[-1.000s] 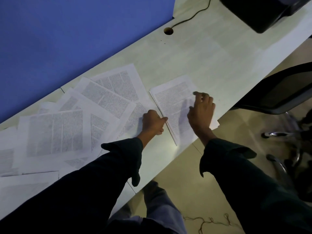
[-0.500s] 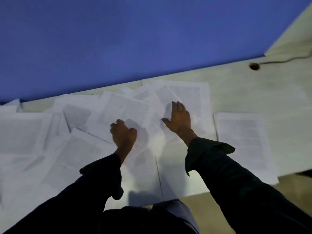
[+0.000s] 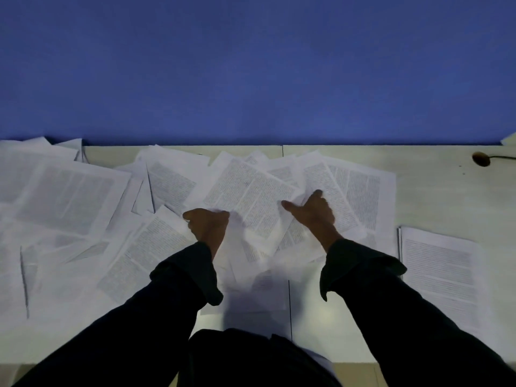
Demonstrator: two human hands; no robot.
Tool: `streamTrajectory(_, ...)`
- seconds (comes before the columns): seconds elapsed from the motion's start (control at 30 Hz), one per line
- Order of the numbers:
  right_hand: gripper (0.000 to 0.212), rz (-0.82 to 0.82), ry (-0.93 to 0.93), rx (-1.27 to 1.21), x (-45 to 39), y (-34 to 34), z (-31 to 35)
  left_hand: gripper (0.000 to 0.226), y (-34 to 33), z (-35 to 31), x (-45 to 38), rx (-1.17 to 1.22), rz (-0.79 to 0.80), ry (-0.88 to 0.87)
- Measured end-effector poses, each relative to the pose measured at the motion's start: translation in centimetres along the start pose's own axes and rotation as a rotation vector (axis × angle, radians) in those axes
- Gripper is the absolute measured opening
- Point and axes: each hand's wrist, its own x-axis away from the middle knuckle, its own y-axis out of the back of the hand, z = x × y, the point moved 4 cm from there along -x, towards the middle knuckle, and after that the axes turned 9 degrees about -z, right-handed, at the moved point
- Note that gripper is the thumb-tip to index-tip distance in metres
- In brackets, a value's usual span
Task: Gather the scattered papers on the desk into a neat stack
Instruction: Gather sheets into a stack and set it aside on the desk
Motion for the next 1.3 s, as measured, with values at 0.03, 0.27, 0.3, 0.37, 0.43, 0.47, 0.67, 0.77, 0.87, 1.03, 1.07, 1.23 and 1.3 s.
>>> streamTrajectory(0.03, 0.114, 0.028, 0.002, -0.082, 0.4, -0.4, 0.3, 0.120, 0.1, -0.6, 0.9, -0.033, 0.009, -0.020)
streamTrajectory(0.27, 0.065, 0.192, 0.065, -0.574, 1.6, -1.6, 0.5, 0.082, 0.5, -3.8, 1.2, -0.410, -0.002, -0.398)
streamTrajectory(0.3, 0.059, 0.225, 0.070, -0.622, 1.6, -1.1, 0.3, 0.090, 0.6, -5.4, 0.7, -0.498, -0.055, -0.553)
streamTrajectory(0.37, 0.050, 0.311, 0.073, -0.652, 1.2, 0.0, -0.3, 0.100, -0.1, -8.5, -0.4, -0.571, -0.006, -0.924)
streamTrajectory(0.43, 0.060, 0.383, 0.120, -0.611, 0.6, 0.7, -1.1, 0.103, -1.4, -11.1, -0.7, -0.656, 0.195, -1.198)
streamTrajectory(0.47, 0.064, 0.409, 0.137, -0.588, 0.5, 1.1, -1.2, 0.098, -2.1, -12.1, -0.5, -0.686, 0.310, -1.244)
streamTrajectory(0.67, 0.042, 0.252, 0.084, -0.677, -0.2, 3.2, -3.1, 0.048, -4.7, -13.1, -0.3, -0.729, 0.520, -1.041)
streamTrajectory(0.77, 0.042, 0.203, -0.024, -0.673, -0.4, 3.3, -6.1, 0.037, -3.7, -11.2, -2.0, -0.646, 0.407, -0.922)
streamTrajectory(0.87, 0.042, 0.150, -0.021, -0.572, -0.3, 3.1, -8.1, 0.033, -2.3, -8.8, -2.8, -0.562, 0.361, -0.796)
streamTrajectory(1.03, 0.027, -0.159, 0.125, -0.253, -0.2, 3.4, -7.3, 0.043, -2.3, -5.5, -1.9, -0.656, 0.664, -0.652)
streamTrajectory(1.07, 0.023, -0.171, 0.149, -0.269, -0.2, 3.3, -6.8, 0.051, -2.3, -5.4, -1.4, -0.591, 0.727, -0.611)
streamTrajectory(1.23, 0.013, -0.017, 0.189, -0.565, 0.1, 3.3, -4.7, 0.093, -2.8, -5.4, 1.3, -0.424, 0.754, -0.666)
streamTrajectory(1.3, 0.018, 0.026, 0.185, -0.611, 0.0, 3.8, -4.5, 0.080, -3.1, -4.9, 1.2, -0.325, 0.824, -0.605)
